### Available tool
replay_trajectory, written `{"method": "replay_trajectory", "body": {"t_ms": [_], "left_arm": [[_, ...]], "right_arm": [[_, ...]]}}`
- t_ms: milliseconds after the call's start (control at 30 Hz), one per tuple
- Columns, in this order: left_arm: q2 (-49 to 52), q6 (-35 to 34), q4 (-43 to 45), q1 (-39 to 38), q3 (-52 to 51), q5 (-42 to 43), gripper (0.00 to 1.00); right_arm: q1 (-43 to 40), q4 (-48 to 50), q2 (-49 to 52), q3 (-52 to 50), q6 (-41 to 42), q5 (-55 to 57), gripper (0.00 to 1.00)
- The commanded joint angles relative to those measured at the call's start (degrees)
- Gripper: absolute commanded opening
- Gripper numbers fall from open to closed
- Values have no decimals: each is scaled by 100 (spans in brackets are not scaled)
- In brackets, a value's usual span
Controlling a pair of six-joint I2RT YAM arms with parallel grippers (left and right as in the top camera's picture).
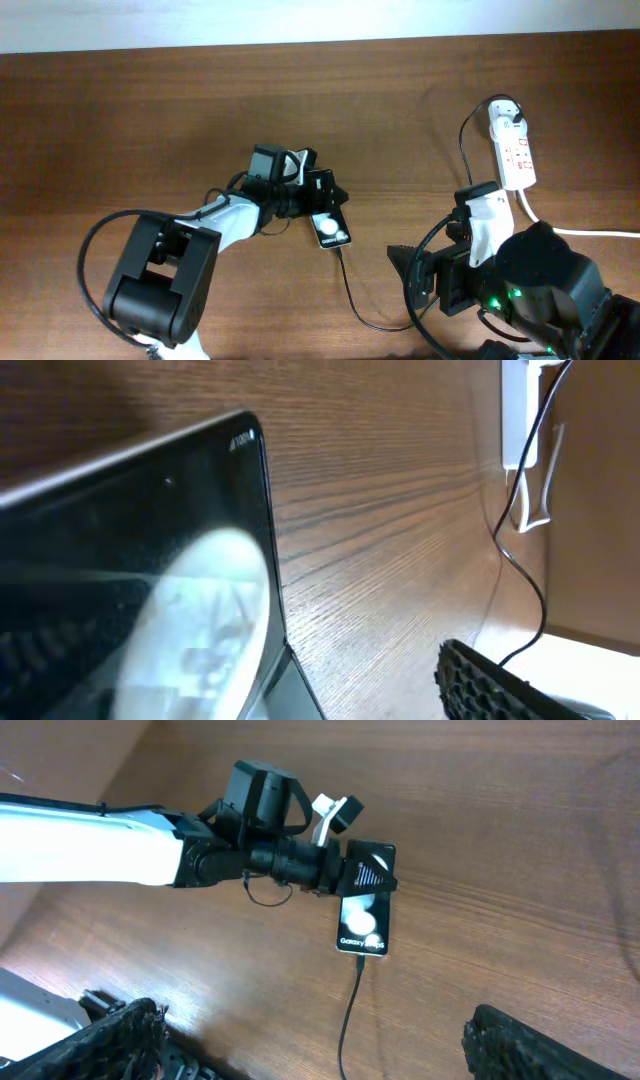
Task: Plug charger to phone and switch on socket
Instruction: 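Lower the connected phone onto the table with the left gripper and release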
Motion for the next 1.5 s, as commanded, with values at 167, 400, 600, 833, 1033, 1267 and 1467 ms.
{"method": "replay_trajectory", "body": {"t_ms": [167, 400, 600, 833, 1033, 1267, 1467], "left_arm": [[212, 74, -922, 807, -31, -407, 99], [212, 1023, -1687, 962, 33, -1128, 99], [212, 2057, -1652, 955, 629, -437, 99], [212, 1853, -415, 654, 844, 164, 99], [212, 1932, -2691, 1038, 2087, -1029, 99], [4, 2035, -3565, 1252, 2409, -1025, 99], [-1416, 2035, -4223, 1707, 2409, -1025, 99]], "right_arm": [[-33, 11, 4, 66, 28, 52, 99], [-33, 11, 4, 66, 31, 52, 99], [-33, 11, 4, 66, 31, 52, 99], [-33, 11, 4, 66, 31, 50, 99], [-33, 11, 4, 66, 31, 50, 99], [-33, 11, 4, 66, 28, 50, 99], [-33, 11, 4, 66, 28, 52, 99]]}}
